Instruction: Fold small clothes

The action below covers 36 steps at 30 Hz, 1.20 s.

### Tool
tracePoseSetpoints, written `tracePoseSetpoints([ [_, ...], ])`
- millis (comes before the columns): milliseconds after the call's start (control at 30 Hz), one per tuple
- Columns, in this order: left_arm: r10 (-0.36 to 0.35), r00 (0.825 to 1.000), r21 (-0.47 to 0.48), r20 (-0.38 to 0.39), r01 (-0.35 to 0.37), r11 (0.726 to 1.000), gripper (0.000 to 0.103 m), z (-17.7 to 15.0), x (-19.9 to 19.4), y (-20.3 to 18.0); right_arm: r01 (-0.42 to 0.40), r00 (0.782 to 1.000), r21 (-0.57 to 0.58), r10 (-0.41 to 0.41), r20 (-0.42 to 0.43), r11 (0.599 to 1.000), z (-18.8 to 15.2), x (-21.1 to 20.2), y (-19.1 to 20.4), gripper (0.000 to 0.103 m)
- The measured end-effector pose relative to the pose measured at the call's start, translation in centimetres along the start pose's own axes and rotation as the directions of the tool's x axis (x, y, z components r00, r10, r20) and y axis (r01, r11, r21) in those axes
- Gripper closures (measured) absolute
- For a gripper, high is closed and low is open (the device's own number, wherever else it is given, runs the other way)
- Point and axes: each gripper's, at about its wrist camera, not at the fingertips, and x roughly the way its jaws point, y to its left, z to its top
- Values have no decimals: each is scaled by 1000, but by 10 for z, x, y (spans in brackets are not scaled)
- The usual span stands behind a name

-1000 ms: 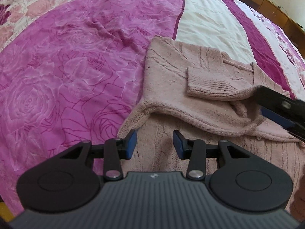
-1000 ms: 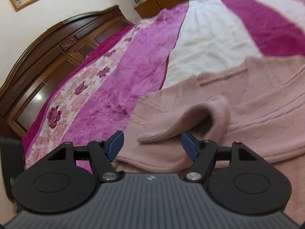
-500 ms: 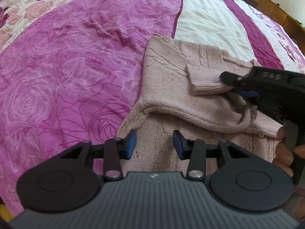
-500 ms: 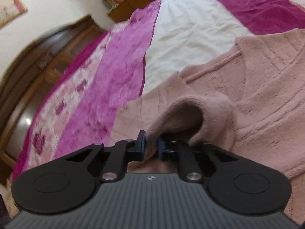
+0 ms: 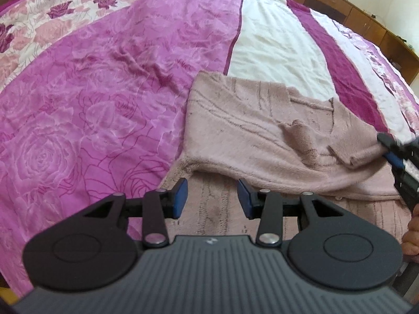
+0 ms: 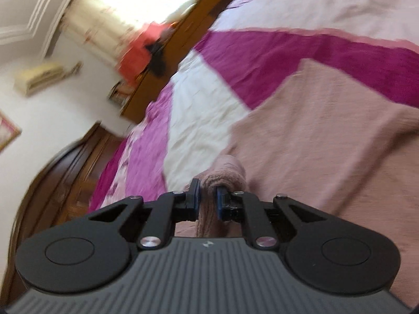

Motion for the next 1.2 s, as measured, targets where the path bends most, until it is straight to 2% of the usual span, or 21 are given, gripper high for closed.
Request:
tracePoseSetpoints([
  [100, -4, 1000, 8, 13, 4, 1000, 59, 2, -3, -4, 30, 999, 74, -29, -16, 997, 2, -5, -23, 88],
  [167, -3, 1000, 15, 19, 3, 1000, 59, 4, -3, -6, 41, 998, 111, -36, -46, 993, 1, -6, -34, 84],
  [267, -3, 1000, 24, 22, 2, 1000, 59, 7, -1, -9, 47, 995, 159, -33, -94, 986, -2, -8, -47, 75],
  [367, 5, 999, 38, 39, -6, 999, 59, 13, 2, -11, 20, 993, 166, 0, -121, 986, -1, -16, -51, 60],
  [433, 21, 999, 45, 49, -23, 999, 59, 17, 6, -12, 10, 992, 121, 6, -130, 993, 1, -25, -46, 46],
  [533, 38, 998, 44, 55, -41, 998, 59, 25, 14, -12, -3, 991, -3, 3, -134, 1000, 5, -37, -26, 43],
  [633, 55, 997, 40, 51, -57, 998, 59, 30, 21, -12, -12, 989, -170, -13, -146, 985, 6, -48, -3, 43],
  [700, 62, 997, 41, 49, -64, 997, 59, 31, 24, -11, -10, 990, -297, -33, -140, 955, 3, -53, 14, 43],
  [833, 61, 997, 44, 47, -63, 997, 59, 30, 27, -12, 23, 991, -547, -93, -100, 837, -10, -47, 42, 43],
  [1000, 60, 997, 60, 50, -63, 996, 59, 29, 30, -15, 39, 980, -703, -166, -114, 710, -25, -8, 50, 43],
  [1200, 59, 994, 91, 92, -67, 994, 59, 35, 34, -18, 65, 959, -844, -267, -95, 533, -42, 30, 47, 43],
])
